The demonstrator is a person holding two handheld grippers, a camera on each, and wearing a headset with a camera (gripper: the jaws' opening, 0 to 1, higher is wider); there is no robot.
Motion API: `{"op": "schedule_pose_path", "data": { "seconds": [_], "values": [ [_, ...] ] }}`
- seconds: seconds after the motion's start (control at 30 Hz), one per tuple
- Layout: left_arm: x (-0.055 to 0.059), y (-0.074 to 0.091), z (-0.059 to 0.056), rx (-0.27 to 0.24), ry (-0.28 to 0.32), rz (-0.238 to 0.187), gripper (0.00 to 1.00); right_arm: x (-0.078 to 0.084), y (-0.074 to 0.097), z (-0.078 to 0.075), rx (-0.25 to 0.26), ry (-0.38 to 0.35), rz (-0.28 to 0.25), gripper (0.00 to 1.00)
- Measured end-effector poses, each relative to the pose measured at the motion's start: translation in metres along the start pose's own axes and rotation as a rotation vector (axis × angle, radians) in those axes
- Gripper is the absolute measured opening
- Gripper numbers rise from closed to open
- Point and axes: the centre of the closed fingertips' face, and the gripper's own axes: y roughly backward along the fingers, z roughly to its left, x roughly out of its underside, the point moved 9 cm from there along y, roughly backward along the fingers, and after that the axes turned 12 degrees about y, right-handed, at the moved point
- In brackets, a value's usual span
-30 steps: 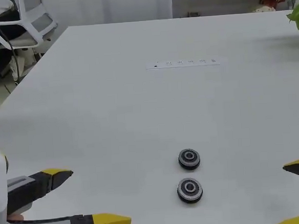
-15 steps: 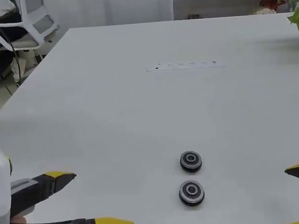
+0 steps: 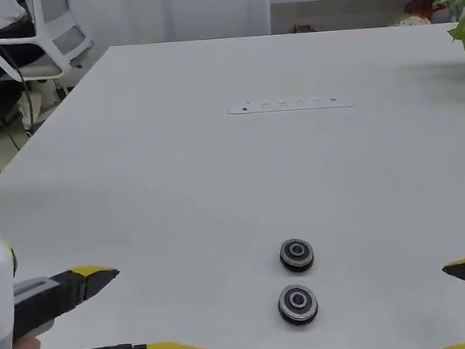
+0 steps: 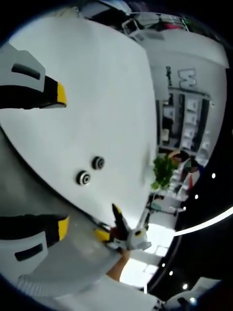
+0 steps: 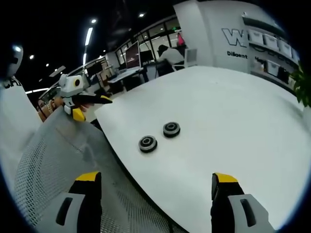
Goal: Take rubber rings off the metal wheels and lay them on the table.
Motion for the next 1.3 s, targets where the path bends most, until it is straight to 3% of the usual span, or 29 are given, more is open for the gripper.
{"op": "schedule_pose_path", "data": {
  "seconds": [0.23,0.3,0.57,0.9,1.07,1.3],
  "values": [
    [-0.001,-0.001,-0.007,0.009,-0.089,0.046,0.93,-0.002,0.002,0.0,0.004,0.001,-0.017,0.93],
    [-0.002,-0.002,-0.01,0.019,-0.097,0.056,0.94,-0.005,0.003,0.0,-0.006,-0.005,-0.047,0.93],
    [-0.016,0.001,-0.012,0.051,-0.122,0.035,0.94,-0.014,0.008,-0.002,-0.003,0.014,-0.075,0.92],
    [-0.057,-0.007,-0.018,0.084,-0.232,-0.033,0.9,-0.056,0.008,-0.014,0.006,0.103,-0.177,0.87],
    [-0.08,-0.012,-0.021,0.087,-0.302,-0.079,0.87,-0.075,0.005,-0.016,-0.01,0.164,-0.198,0.81],
    [-0.106,-0.031,-0.041,0.16,-0.456,-0.125,0.8,-0.101,-0.005,-0.018,-0.042,0.257,-0.233,0.69]
  ]
}}
